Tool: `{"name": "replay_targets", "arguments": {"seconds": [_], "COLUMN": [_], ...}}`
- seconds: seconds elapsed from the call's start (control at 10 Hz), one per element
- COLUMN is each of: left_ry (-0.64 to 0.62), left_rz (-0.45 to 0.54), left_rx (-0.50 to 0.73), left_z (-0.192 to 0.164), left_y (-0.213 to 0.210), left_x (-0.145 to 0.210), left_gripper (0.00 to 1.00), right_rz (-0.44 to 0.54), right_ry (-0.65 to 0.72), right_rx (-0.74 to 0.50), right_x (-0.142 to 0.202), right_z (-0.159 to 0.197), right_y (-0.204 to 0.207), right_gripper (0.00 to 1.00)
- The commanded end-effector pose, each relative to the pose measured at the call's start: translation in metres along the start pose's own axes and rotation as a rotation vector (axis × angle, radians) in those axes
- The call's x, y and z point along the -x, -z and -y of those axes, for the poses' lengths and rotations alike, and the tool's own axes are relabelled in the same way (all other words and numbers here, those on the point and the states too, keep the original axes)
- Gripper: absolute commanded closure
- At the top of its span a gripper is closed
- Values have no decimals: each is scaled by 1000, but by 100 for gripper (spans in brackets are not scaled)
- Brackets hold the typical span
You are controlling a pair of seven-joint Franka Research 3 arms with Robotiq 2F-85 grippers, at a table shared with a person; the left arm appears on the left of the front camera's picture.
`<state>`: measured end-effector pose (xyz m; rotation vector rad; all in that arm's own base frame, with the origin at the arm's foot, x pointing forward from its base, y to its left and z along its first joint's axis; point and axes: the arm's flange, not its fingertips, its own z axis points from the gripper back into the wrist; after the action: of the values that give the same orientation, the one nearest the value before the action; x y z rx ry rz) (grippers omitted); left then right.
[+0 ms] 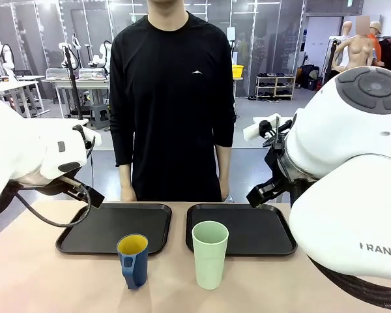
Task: Sort and store the cups by type.
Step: Pick up the Reusable plastic cup.
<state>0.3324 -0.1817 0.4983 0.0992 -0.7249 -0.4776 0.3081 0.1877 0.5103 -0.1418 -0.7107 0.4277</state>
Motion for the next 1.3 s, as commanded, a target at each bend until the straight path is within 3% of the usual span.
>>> {"name": "replay_targets", "arguments": {"seconds": [0.0, 0.4, 0.7, 0.9, 1.2], "left_ry": [-2, -141, -214, -226, -225], "left_rz": [-12, -49, -98, -124, -116], "left_rx": [-17, -38, -28, -6, -9], "left_z": [1, -62, -116, -137, -144], "left_y": [-2, 28, 76, 114, 133], "left_x": [25, 53, 73, 82, 86], "left_gripper": [0, 0, 0, 0, 0], "right_rz": [2, -24, -73, -138, -191], "right_ry": [9, 110, 179, 195, 190], "right_rx": [27, 42, 64, 43, 29], "right_x": [18, 38, 57, 69, 80], "right_z": [2, 71, 127, 146, 155], "right_y": [4, 27, 73, 113, 149], "right_gripper": [0, 0, 0, 0, 0]}}
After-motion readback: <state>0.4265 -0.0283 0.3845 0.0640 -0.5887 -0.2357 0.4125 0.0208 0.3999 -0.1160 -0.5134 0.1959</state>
